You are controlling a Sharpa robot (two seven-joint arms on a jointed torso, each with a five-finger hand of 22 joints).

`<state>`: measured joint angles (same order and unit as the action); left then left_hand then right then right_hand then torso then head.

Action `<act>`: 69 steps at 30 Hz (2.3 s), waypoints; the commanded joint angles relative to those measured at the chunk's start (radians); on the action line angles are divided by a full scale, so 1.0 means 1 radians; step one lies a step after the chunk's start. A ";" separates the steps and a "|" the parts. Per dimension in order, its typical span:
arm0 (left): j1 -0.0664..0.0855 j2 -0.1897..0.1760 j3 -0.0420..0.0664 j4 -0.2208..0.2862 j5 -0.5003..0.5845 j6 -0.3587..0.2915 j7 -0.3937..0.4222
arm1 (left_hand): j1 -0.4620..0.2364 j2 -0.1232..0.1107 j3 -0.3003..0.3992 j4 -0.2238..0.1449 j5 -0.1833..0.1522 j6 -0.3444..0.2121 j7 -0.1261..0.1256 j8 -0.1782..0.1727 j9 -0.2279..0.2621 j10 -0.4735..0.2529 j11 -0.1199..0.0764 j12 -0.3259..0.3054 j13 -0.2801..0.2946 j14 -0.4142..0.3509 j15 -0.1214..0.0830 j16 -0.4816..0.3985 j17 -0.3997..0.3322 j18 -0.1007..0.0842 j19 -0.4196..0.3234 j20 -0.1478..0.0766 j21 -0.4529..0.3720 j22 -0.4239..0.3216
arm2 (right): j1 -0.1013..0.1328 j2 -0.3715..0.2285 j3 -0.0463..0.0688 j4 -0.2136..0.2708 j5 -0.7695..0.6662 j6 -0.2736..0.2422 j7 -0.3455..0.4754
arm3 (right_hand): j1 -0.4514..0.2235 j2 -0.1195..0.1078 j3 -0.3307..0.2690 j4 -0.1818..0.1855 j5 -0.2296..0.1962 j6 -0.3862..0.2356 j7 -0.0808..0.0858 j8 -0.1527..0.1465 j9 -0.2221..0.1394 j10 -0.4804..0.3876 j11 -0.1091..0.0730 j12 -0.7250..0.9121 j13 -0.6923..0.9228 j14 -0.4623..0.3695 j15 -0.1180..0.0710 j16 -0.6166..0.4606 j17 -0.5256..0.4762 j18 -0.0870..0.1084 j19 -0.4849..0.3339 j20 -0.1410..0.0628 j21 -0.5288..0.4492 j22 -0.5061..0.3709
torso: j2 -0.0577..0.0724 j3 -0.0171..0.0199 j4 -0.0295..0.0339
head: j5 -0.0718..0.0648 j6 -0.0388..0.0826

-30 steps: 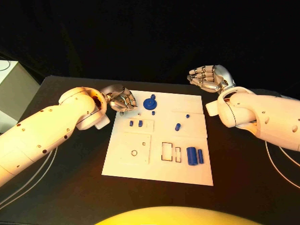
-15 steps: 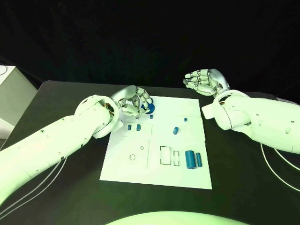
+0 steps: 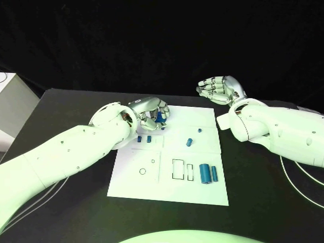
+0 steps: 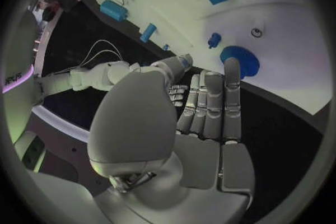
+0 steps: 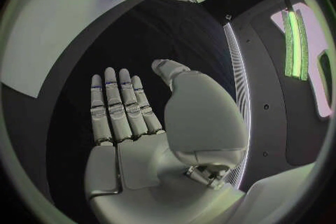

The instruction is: Assemble the parts on the task board

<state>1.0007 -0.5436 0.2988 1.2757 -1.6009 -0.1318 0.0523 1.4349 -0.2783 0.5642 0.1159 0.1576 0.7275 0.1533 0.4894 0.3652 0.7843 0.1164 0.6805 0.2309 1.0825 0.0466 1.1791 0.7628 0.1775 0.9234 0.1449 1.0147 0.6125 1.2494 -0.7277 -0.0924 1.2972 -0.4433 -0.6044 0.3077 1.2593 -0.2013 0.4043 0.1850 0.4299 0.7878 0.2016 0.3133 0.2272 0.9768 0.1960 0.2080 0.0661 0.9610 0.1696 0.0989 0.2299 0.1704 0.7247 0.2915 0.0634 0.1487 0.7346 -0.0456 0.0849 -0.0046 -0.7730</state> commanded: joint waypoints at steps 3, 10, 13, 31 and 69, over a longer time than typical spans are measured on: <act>0.010 0.014 -0.007 -0.004 -0.111 0.052 -0.042 | -0.013 -0.004 -0.012 -0.002 -0.006 0.008 -0.002 -0.017 -0.009 -0.014 -0.001 -0.009 -0.008 -0.006 0.000 0.013 -0.006 0.006 -0.009 0.001 0.008 0.003 | 0.000 0.000 0.000 0.003 -0.001 0.015 0.017 | 0.008 0.004 0.004 -0.006 0.006 -0.009 0.058 0.007 -0.001 0.000 0.004 0.003 -0.001 -0.003 0.003 -0.007 -0.002 0.008 -0.006 -0.002 0.000 -0.002 | 0.000 0.0003 0.0000 | -0.001 -0.002; 0.016 0.024 -0.010 -0.012 -0.135 0.106 -0.086 | -0.019 0.001 -0.035 -0.002 -0.007 0.015 -0.003 -0.047 -0.029 -0.051 0.000 -0.029 -0.032 -0.029 0.001 0.020 -0.059 0.006 -0.013 0.003 0.013 0.007 | 0.000 0.000 0.000 0.006 -0.001 0.015 0.016 | 0.008 0.004 0.004 -0.006 0.006 -0.009 0.058 0.007 -0.001 0.000 0.004 0.003 -0.001 -0.003 0.003 -0.007 -0.002 0.008 -0.006 -0.002 0.000 -0.002 | 0.000 0.0011 0.0001 | -0.003 -0.005; 0.019 0.027 -0.011 -0.015 -0.145 0.121 -0.092 | -0.017 0.005 -0.040 -0.002 -0.006 0.025 -0.003 -0.054 -0.034 -0.059 0.001 -0.037 -0.040 -0.033 0.001 0.023 -0.070 0.006 -0.014 0.004 0.013 0.008 | 0.000 -0.001 0.000 0.006 -0.001 0.015 0.016 | 0.008 0.004 0.004 -0.006 0.006 -0.009 0.058 0.007 -0.001 0.000 0.004 0.003 -0.001 -0.003 0.003 -0.007 -0.002 0.008 -0.006 -0.002 0.000 -0.002 | -0.001 0.0013 0.0008 | -0.005 -0.006; 0.023 0.047 -0.016 -0.043 -0.154 0.160 -0.097 | -0.005 0.026 -0.011 -0.003 -0.004 0.090 -0.008 -0.106 -0.063 0.010 -0.002 -0.072 -0.091 -0.030 -0.001 0.064 -0.116 0.007 -0.014 0.004 0.029 0.018 | 0.000 -0.003 0.000 0.012 -0.001 0.014 0.015 | 0.008 0.004 0.004 -0.006 0.006 -0.009 0.058 0.007 -0.001 0.000 0.004 0.003 -0.001 -0.003 0.003 -0.007 -0.002 0.008 -0.006 -0.002 0.000 -0.002 | -0.001 0.0006 0.0009 | -0.007 -0.009; 0.023 0.047 -0.032 -0.042 -0.143 0.217 -0.096 | 0.000 0.053 0.047 -0.039 -0.009 0.173 -0.011 -0.140 -0.078 0.106 -0.018 -0.088 -0.120 0.021 -0.014 0.140 -0.088 0.007 -0.014 -0.008 0.074 0.047 | 0.000 -0.003 0.000 0.012 -0.001 0.017 0.015 | 0.009 0.005 0.004 -0.007 0.008 -0.009 0.058 0.008 -0.002 0.000 0.004 0.004 -0.001 -0.002 0.003 -0.007 -0.004 0.008 -0.007 -0.002 0.001 -0.005 | -0.002 0.0006 0.0007 | -0.006 -0.022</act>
<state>1.0247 -0.4950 0.2685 1.2324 -1.7472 0.0417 -0.0419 1.4377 -0.2327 0.6075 0.0758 0.1539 0.8954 0.1426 0.3517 0.2875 0.8858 0.0983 0.5917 0.1116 1.0973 0.0322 1.3162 0.6746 0.1796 0.9091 0.1445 1.0826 0.6589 1.2493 -0.7311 -0.0923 1.3087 -0.4422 -0.6025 0.3083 1.2634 -0.1973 0.4072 0.1820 0.4358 0.7879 0.2016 0.3172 0.2263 0.9768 0.1960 0.2080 0.0662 0.9610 0.1696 0.0989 0.2272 0.1703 0.7248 0.2915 0.0634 0.1450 0.7331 -0.0453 0.0857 -0.0104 -0.7937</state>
